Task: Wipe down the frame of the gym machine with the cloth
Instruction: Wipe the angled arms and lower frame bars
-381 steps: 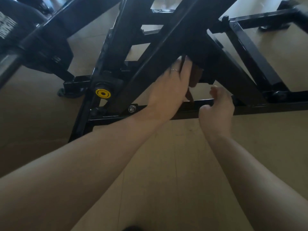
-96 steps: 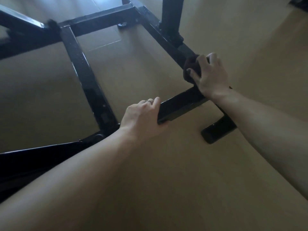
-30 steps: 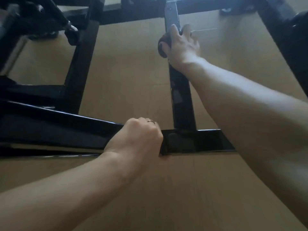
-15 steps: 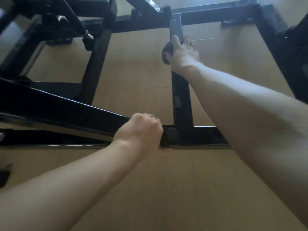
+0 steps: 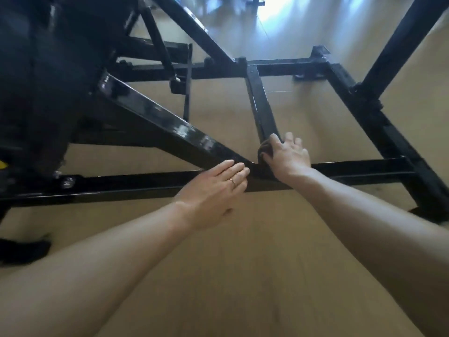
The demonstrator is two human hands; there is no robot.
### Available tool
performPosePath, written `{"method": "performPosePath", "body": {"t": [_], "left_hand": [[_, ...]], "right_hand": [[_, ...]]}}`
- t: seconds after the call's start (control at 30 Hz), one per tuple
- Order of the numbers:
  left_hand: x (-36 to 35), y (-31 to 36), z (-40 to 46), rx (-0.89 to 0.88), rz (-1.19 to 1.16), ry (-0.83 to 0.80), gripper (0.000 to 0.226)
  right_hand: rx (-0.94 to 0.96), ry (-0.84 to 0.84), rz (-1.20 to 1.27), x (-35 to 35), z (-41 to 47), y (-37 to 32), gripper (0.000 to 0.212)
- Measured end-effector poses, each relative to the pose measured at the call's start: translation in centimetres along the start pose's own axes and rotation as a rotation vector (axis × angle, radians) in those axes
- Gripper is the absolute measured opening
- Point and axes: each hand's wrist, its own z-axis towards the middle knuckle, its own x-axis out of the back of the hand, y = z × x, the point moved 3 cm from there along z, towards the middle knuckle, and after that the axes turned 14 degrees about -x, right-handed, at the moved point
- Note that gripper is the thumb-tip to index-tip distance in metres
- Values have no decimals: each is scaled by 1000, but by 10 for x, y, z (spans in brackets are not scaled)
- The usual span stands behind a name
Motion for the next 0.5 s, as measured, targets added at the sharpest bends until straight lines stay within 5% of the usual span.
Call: {"method": "performPosePath", "body": {"t": [0.13,0.27,0.37,0.5], "left_hand": [[-13,-2,-93,25,-77,108,57],[-34,-25,-187,319,-295,116,58],[-46,-42,-254,505,-548,10,66],[-55,-41,-310,678,-1043,151,83]], "right_hand": [[-187,2,212,15,-32,-10,37],[-293,-15,463,27,-77,-29,33],[-360,-123,730,38,-119,-56,35],[-372,-318,849,67,-186,-97,29]]}}
